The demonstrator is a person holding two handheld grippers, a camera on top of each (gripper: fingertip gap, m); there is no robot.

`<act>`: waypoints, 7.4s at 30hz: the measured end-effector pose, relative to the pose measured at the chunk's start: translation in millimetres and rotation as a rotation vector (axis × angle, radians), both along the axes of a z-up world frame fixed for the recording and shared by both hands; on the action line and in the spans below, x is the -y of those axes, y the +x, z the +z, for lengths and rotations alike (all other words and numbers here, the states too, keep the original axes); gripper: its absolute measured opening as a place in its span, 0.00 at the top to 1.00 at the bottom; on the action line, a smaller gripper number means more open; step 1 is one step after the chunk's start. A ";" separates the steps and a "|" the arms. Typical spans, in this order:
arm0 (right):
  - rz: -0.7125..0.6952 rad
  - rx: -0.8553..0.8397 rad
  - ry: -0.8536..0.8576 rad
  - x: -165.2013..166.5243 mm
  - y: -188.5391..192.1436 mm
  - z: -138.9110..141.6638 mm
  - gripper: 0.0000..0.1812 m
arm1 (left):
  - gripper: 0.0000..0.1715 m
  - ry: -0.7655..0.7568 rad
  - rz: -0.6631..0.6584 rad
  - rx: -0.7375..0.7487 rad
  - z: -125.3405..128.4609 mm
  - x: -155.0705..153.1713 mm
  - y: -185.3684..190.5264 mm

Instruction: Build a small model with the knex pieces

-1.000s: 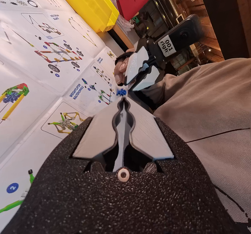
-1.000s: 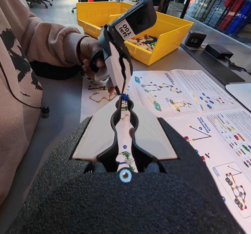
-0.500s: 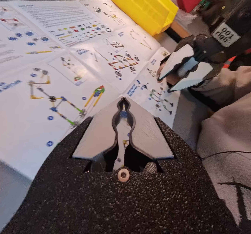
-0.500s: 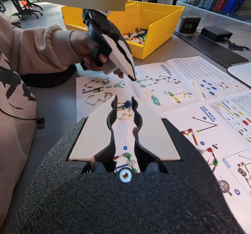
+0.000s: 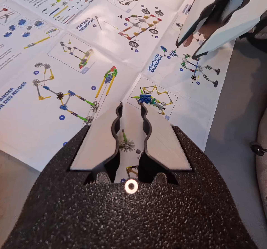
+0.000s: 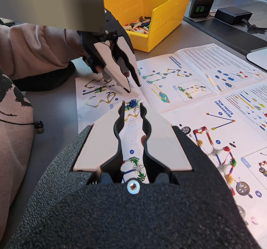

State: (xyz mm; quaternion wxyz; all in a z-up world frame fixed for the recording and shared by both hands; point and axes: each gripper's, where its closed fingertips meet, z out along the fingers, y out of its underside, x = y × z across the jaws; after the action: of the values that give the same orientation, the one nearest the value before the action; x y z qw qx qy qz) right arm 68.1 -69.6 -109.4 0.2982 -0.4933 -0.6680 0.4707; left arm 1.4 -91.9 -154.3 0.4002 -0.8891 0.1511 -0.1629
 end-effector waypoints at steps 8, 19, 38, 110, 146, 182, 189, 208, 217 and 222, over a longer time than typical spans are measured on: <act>-0.014 0.020 -0.027 -3.5 1.2 -2.5 0.89 | 0.85 -0.018 -0.072 -0.066 -12.6 1.1 13.7; -0.027 0.039 -0.031 -5.9 1.7 -5.9 0.89 | 0.95 -0.008 -0.112 -0.109 -15.2 2.0 18.9; -0.046 0.102 0.065 -1.5 -1.2 -19.1 0.89 | 0.91 0.062 -0.111 -0.099 -2.1 -8.4 30.9; -0.057 -0.151 0.316 7.4 -23.7 13.6 0.92 | 0.98 -0.038 0.115 1.139 66.7 -18.8 44.1; -0.046 0.038 -0.016 -40.0 -52.5 -1.8 0.92 | 0.83 -0.122 0.171 -0.131 -18.6 20.7 -61.9; 0.021 0.191 -0.077 -21.9 -80.8 -22.1 0.92 | 0.88 -0.061 0.256 0.131 -2.7 11.1 -71.9; 0.031 0.199 -0.078 -17.9 -83.2 -25.0 0.92 | 0.88 -0.055 0.256 0.136 -1.3 10.3 -71.1; 0.044 0.228 -0.069 -12.2 -89.5 -33.4 0.92 | 0.88 -0.046 0.231 0.142 -1.0 7.7 -62.6; 0.142 0.070 -0.068 6.6 -89.8 -7.8 0.91 | 0.88 -0.007 0.166 0.562 30.1 -0.2 -27.3; 0.214 -0.013 -0.074 20.1 -84.6 5.6 0.92 | 0.88 -0.013 0.121 0.894 54.3 -0.5 -16.2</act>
State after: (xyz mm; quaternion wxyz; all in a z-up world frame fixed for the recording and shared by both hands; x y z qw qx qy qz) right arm -16.5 -89.7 -103.8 0.2319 -0.4267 -0.6971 0.5275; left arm -14.8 -91.3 -100.1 0.4292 -0.7413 -0.0898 -0.5081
